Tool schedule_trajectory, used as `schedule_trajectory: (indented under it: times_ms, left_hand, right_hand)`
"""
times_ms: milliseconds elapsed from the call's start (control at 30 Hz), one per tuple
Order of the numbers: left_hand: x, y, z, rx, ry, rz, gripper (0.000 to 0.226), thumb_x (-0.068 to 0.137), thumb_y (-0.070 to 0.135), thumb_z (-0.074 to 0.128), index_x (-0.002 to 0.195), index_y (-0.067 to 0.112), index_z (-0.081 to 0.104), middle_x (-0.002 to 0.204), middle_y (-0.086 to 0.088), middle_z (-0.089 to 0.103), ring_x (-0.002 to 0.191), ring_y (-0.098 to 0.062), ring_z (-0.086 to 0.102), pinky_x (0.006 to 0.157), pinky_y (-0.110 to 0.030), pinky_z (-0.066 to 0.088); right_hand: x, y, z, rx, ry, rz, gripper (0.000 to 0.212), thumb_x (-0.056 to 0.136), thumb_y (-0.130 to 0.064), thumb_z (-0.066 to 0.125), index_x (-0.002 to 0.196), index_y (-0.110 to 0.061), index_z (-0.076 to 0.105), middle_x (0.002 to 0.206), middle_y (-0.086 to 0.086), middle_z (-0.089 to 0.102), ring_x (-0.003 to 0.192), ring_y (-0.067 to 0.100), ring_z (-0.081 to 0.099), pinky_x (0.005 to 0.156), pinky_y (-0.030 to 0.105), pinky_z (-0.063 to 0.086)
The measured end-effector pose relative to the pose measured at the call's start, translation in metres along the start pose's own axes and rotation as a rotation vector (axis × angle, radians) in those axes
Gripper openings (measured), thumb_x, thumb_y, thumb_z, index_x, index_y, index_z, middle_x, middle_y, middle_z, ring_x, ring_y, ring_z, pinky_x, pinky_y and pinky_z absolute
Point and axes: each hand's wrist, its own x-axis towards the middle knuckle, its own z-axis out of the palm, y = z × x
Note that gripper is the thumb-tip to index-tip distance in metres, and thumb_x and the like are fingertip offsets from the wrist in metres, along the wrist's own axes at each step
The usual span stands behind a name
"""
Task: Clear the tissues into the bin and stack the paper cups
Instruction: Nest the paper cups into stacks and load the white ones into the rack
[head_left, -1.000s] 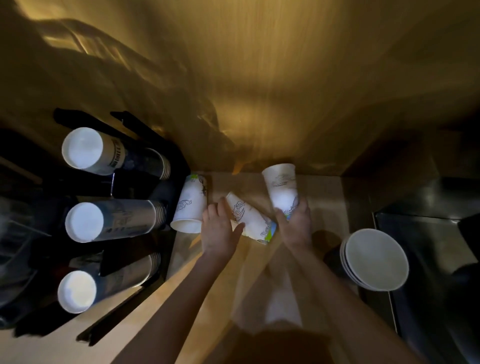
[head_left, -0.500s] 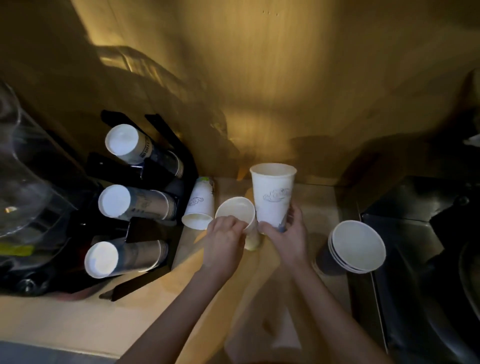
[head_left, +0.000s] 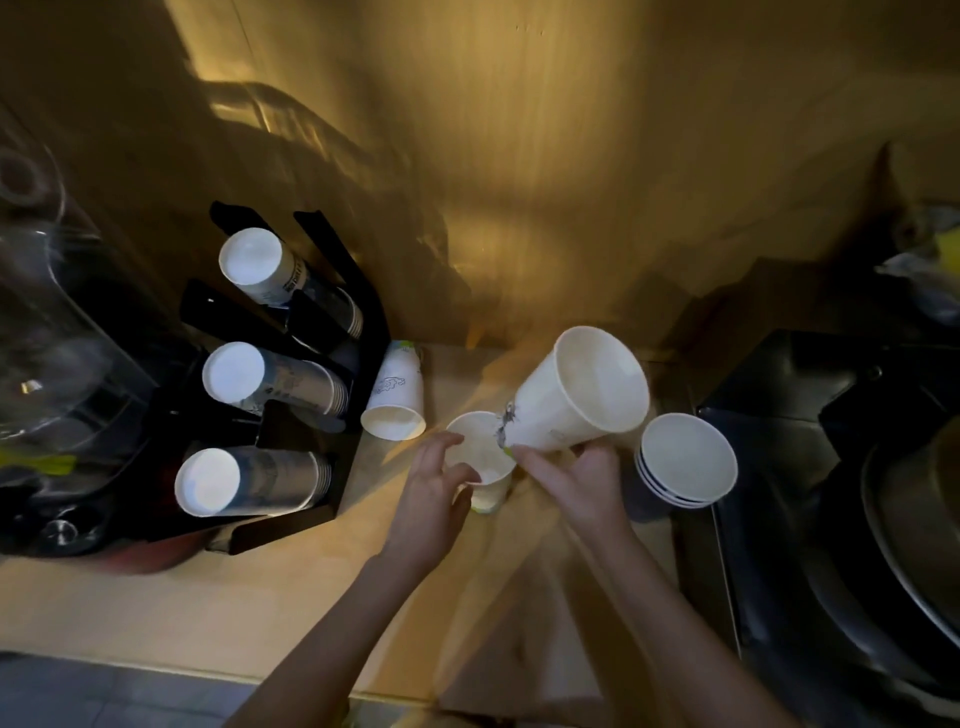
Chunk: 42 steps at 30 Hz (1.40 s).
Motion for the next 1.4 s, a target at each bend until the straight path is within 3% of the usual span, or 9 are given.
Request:
schedule_trajectory:
  times_ms: [133, 500, 700, 867, 967, 1133, 1200, 1267, 1400]
  left_hand:
    - [-0.001, -0.002, -0.001, -0.157, 0.064, -0.119, 0.022, 0.069, 0.0, 0.072, 0.087, 0.006, 0.061, 0.131, -0.021, 0.046, 0.125, -0.032, 0.042, 0.1, -0.029, 0.03]
    - [0.006, -0.004, 0.007, -0.418, -0.011, -0.305, 0.103, 0.057, 0.029, 0.085, 0.139, 0.011, 0.025, 0.14, -0.008, 0.044, 0.127, -0.019, 0.044, 0.103, -0.025, 0.038]
    - [0.01, 0.0, 0.011, -0.493, 0.029, -0.286, 0.092, 0.055, 0.025, 0.086, 0.13, 0.011, 0.035, 0.12, 0.007, 0.049, 0.111, -0.011, 0.05, 0.078, 0.008, 0.031]
    - [0.012, -0.007, 0.002, -0.524, 0.052, -0.345, 0.119, 0.056, 0.02, 0.086, 0.143, 0.009, 0.005, 0.124, 0.006, 0.048, 0.115, -0.008, 0.045, 0.084, -0.01, 0.033]
    - [0.009, -0.016, -0.007, -0.526, 0.063, -0.376, 0.127, 0.058, 0.024, 0.085, 0.14, 0.025, -0.011, 0.124, 0.007, 0.045, 0.117, -0.01, 0.045, 0.092, -0.025, 0.039]
    - [0.003, -0.033, -0.024, -0.422, 0.121, -0.449, 0.111, 0.057, 0.03, 0.085, 0.142, 0.022, 0.015, 0.131, -0.008, 0.052, 0.117, -0.024, 0.051, 0.091, -0.038, 0.048]
    - [0.001, -0.037, -0.029, -0.393, 0.122, -0.446, 0.106, 0.054, 0.035, 0.085, 0.14, 0.02, 0.026, 0.132, -0.008, 0.052, 0.116, -0.024, 0.052, 0.09, -0.037, 0.048]
    - [-0.001, -0.041, -0.032, -0.375, 0.122, -0.446, 0.103, 0.052, 0.039, 0.082, 0.138, 0.019, 0.029, 0.134, -0.008, 0.05, 0.118, -0.024, 0.049, 0.093, -0.038, 0.047]
    - [-0.009, -0.046, -0.034, -0.358, 0.097, -0.429, 0.099, 0.056, 0.028, 0.085, 0.138, 0.02, 0.03, 0.136, -0.009, 0.048, 0.121, -0.023, 0.046, 0.096, -0.036, 0.044]
  right_hand:
    - [-0.003, 0.002, 0.007, -0.112, -0.126, -0.041, 0.064, 0.058, -0.023, 0.085, 0.115, -0.016, 0.057, 0.111, -0.003, 0.064, 0.107, 0.01, 0.059, 0.089, 0.015, 0.047]
    - [0.003, 0.011, 0.022, -0.347, -0.234, -0.035, 0.077, 0.055, -0.037, 0.079, 0.121, -0.022, 0.043, 0.122, 0.001, 0.056, 0.116, 0.018, 0.05, 0.095, 0.044, 0.049]
    - [0.002, 0.017, 0.026, -0.217, -0.388, -0.011, 0.07, 0.072, -0.015, 0.074, 0.128, -0.028, 0.035, 0.118, -0.015, 0.048, 0.111, 0.002, 0.046, 0.082, 0.0, 0.036]
    - [0.009, 0.013, 0.03, -0.196, -0.416, 0.029, 0.095, 0.065, -0.026, 0.079, 0.14, -0.023, 0.022, 0.136, -0.008, 0.041, 0.125, 0.008, 0.039, 0.104, 0.026, 0.037]
    - [0.018, 0.0, 0.038, -0.281, -0.465, -0.091, 0.084, 0.062, -0.031, 0.077, 0.133, -0.029, 0.032, 0.125, -0.011, 0.047, 0.115, 0.006, 0.044, 0.098, 0.03, 0.042]
    - [0.043, -0.013, 0.058, -0.468, -0.698, -0.183, 0.044, 0.076, -0.046, 0.062, 0.116, -0.032, 0.052, 0.109, -0.007, 0.058, 0.104, 0.011, 0.05, 0.092, 0.034, 0.045]
    - [0.056, -0.017, 0.069, -0.413, -0.651, -0.174, 0.021, 0.087, -0.042, 0.05, 0.084, -0.025, 0.062, 0.085, -0.001, 0.064, 0.086, 0.016, 0.057, 0.08, 0.038, 0.046]
    - [0.072, -0.019, 0.08, -0.427, -0.55, -0.197, 0.033, 0.094, -0.03, 0.045, 0.064, -0.021, 0.055, 0.066, 0.002, 0.058, 0.07, 0.02, 0.054, 0.071, 0.041, 0.044]
    - [0.102, -0.012, 0.11, -0.739, -0.601, -0.372, 0.027, 0.089, -0.014, 0.051, 0.114, -0.01, 0.058, 0.114, 0.014, 0.063, 0.104, 0.03, 0.058, 0.088, 0.04, 0.048]
